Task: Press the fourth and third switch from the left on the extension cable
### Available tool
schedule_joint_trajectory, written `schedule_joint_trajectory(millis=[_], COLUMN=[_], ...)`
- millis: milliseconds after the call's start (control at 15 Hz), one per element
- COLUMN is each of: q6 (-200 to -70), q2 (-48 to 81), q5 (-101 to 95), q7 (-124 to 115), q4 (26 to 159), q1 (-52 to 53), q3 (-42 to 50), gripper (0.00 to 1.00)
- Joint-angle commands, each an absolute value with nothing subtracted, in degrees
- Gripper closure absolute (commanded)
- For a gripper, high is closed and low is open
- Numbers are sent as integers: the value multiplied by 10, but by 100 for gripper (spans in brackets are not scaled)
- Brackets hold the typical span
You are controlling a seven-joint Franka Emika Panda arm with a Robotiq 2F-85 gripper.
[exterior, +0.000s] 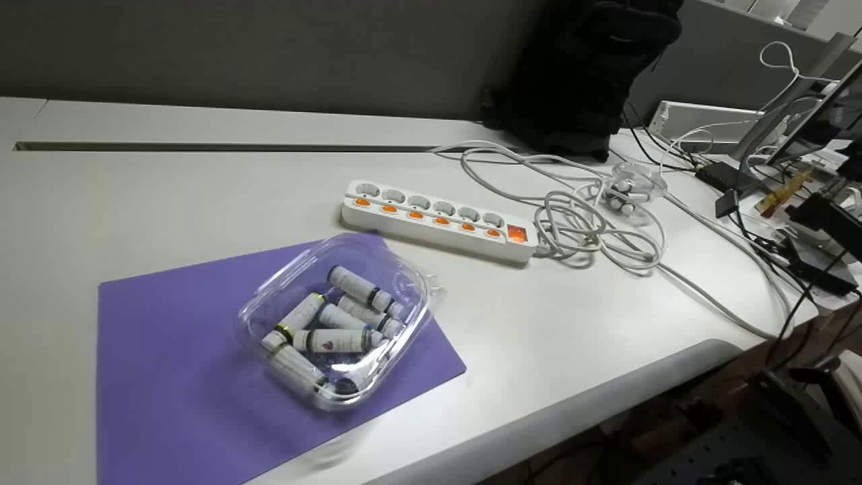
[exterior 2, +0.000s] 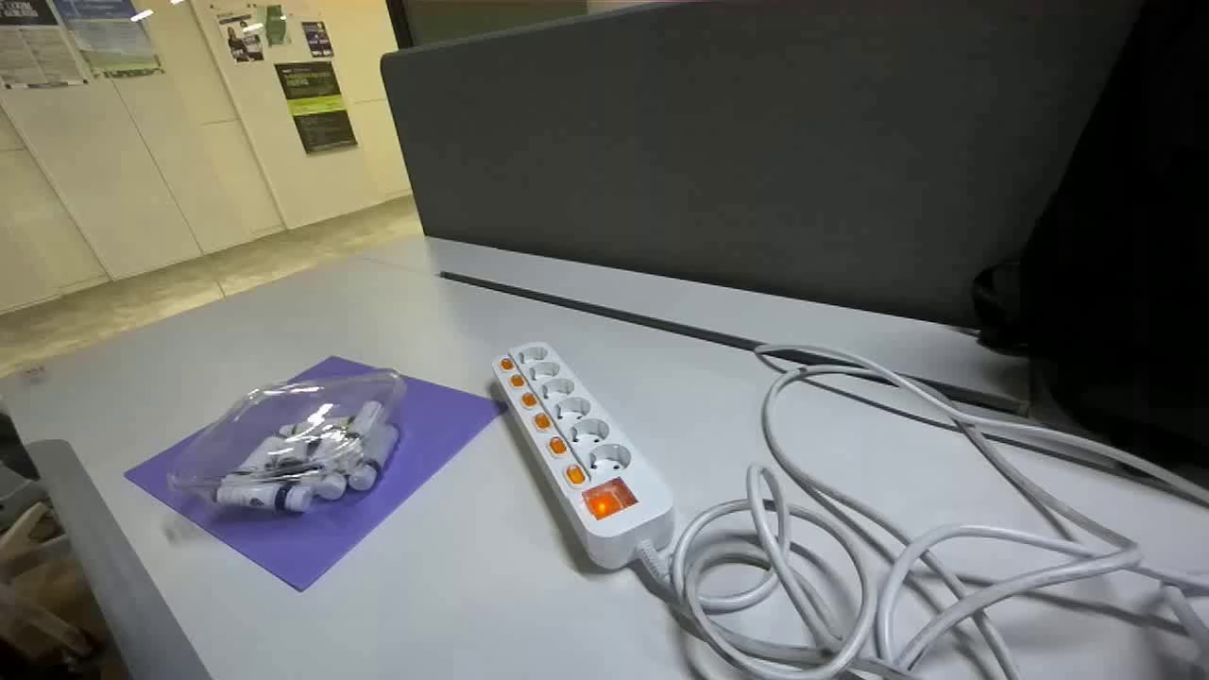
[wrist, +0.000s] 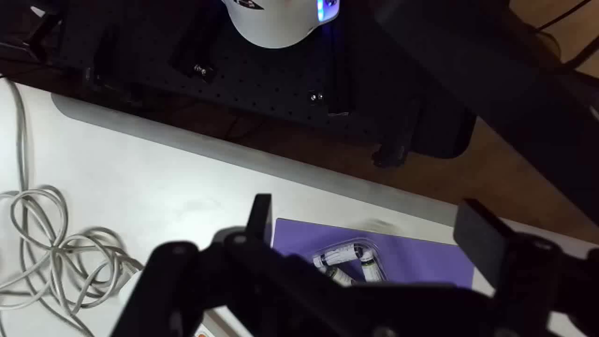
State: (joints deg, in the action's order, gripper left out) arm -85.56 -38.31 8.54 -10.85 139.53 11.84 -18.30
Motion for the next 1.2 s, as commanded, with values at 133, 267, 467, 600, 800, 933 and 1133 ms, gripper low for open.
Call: schedule_joint_trajectory(millis=[133,267,467,600,800,933,1133], q6=[-856,-856,-856,-870,-912,-933,-974], q2=[-381,-381,-381,-396,-434,-453,-474], q5=[83,83,83,75,31,8,-29], q7=[-111,-111,-111,-120,-151,-157,-160], q4=[1394,1394,1394,1402,1430,1449,1476], q1=[123,123,123,116,84,60,11], q3=[-179,-179,-179,-177,-163,-143,-106], gripper=[0,0,0,0,0,0,0])
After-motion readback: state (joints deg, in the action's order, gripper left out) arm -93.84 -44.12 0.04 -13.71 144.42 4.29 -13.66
